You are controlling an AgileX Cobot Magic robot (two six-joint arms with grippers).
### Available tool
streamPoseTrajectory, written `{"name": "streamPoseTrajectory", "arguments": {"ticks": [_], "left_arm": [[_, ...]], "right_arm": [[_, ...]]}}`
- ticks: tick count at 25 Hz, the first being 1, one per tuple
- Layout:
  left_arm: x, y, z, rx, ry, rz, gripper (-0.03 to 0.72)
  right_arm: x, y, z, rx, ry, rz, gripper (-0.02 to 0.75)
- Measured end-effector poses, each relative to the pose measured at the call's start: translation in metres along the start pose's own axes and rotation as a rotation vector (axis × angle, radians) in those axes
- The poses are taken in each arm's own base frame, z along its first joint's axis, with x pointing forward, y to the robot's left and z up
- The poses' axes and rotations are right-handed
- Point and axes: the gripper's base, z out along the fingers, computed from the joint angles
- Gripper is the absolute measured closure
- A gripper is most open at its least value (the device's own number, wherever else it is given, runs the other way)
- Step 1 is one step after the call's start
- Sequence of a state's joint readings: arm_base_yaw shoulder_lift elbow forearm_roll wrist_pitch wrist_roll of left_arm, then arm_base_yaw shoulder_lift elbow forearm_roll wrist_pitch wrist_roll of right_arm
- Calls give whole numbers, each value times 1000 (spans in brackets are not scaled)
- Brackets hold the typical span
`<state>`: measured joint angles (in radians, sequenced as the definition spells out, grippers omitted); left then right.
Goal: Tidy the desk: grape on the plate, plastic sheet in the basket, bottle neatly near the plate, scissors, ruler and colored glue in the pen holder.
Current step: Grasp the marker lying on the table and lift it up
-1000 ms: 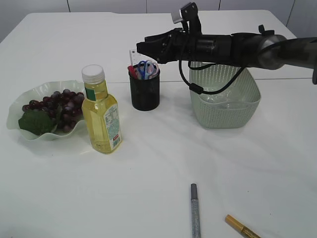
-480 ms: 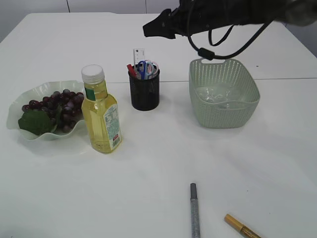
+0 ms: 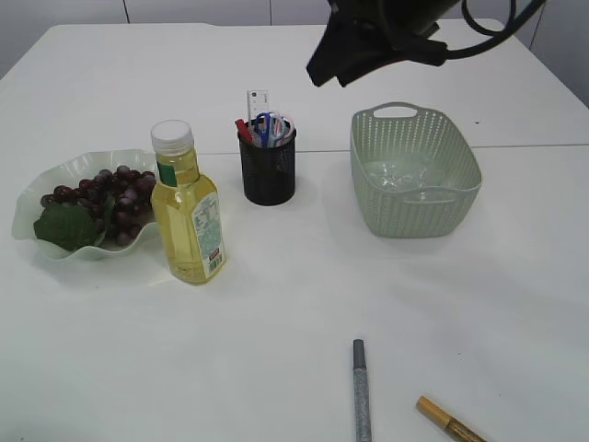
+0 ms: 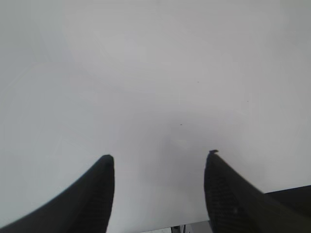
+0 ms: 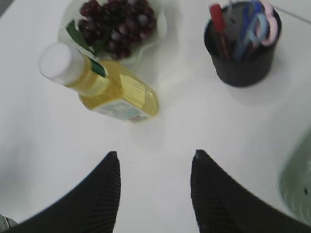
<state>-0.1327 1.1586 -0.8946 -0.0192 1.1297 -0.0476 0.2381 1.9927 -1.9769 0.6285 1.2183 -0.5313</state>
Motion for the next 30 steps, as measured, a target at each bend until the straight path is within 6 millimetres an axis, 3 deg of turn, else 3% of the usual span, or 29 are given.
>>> {"name": "streamPoseTrajectory", "arguments": {"ticks": [6,13,16,20,24,30], "left_arm": [[0,-2,0,22,-1,-10,255],[-2,-4,0,49,-18,-23,255],[-2,-6,0,64,-21,-31,255],[-3,-7,0,73,-31,-35,255],[-3,-7,0,73,-35,-35,255],[-4,-7,0,73,-41,-36,255]], "right_arm": [[55,5,0,138,219,141,388],[138,38,12,120,424,285,388],[160,52,27,144,431,328,388],[173,71,51,177,398,399,389],[171,82,70,219,331,448,400],[183,72,104,305,377,552,419]]}}
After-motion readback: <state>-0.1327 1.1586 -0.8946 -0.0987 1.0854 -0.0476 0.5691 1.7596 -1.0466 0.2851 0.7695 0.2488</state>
